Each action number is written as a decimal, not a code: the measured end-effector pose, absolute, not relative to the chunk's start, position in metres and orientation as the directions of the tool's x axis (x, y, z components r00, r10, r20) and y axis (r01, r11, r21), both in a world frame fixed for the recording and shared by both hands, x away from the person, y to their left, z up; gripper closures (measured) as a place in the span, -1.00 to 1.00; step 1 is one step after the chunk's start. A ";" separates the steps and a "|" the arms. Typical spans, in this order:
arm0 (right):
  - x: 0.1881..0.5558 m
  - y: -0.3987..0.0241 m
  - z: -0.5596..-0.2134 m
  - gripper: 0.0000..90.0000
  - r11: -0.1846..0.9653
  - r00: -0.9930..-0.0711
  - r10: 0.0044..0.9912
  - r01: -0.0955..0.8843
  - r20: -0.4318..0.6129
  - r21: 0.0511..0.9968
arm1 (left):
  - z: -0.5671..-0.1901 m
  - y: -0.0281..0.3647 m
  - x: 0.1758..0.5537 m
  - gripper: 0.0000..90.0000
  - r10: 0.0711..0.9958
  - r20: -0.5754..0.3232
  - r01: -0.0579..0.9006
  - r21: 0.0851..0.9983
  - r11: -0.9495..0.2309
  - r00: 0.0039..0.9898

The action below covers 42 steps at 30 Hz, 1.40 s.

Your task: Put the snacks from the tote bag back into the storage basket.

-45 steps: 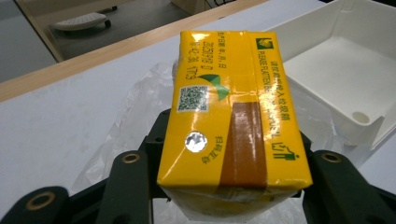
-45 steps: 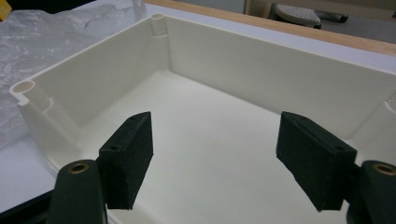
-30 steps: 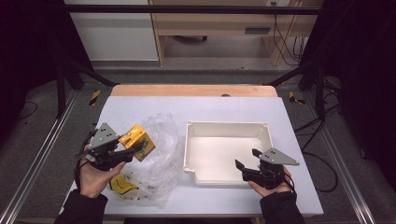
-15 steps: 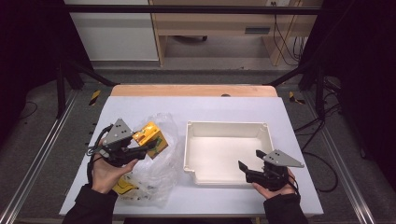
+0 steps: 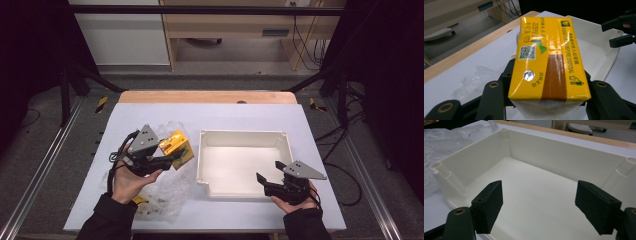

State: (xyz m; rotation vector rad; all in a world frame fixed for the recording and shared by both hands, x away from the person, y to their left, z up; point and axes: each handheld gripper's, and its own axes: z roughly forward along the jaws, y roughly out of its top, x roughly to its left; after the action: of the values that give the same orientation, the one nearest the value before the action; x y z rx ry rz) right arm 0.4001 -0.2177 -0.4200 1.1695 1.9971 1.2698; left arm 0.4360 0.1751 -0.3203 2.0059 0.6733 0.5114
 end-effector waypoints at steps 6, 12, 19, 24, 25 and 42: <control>0.400 -0.217 -0.420 -0.50 0.196 -0.509 0.860 0.398 0.038 0.896 | -0.318 0.165 0.436 0.14 0.619 0.093 0.242 0.868 -0.434 0.780; 0.400 -0.218 -0.420 -0.50 0.194 -0.509 0.860 0.398 0.040 0.897 | -0.317 0.155 0.437 0.13 0.592 0.101 0.224 0.864 -0.451 0.800; 0.400 -0.219 -0.420 -0.51 0.192 -0.508 0.860 0.398 0.041 0.897 | -0.318 0.143 0.438 0.13 0.572 0.103 0.212 0.863 -0.458 0.814; 0.400 -0.219 -0.420 -0.51 0.191 -0.508 0.860 0.398 0.042 0.897 | -0.319 0.132 0.440 0.14 0.549 0.107 0.203 0.858 -0.472 0.829; 0.400 -0.219 -0.420 -0.51 0.191 -0.507 0.861 0.397 0.041 0.898 | -0.319 0.131 0.440 0.13 0.546 0.107 0.201 0.857 -0.474 0.831; 0.401 -0.222 -0.420 -0.52 0.186 -0.502 0.864 0.394 0.042 0.900 | -0.331 0.106 0.451 0.13 0.461 0.101 0.168 0.846 -0.506 0.882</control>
State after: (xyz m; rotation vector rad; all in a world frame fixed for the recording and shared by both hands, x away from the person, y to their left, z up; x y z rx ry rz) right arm 0.4007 -0.2217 -0.4196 1.1756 1.9830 1.2796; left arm 0.4514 0.1061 -0.3306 2.0981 0.4528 0.3902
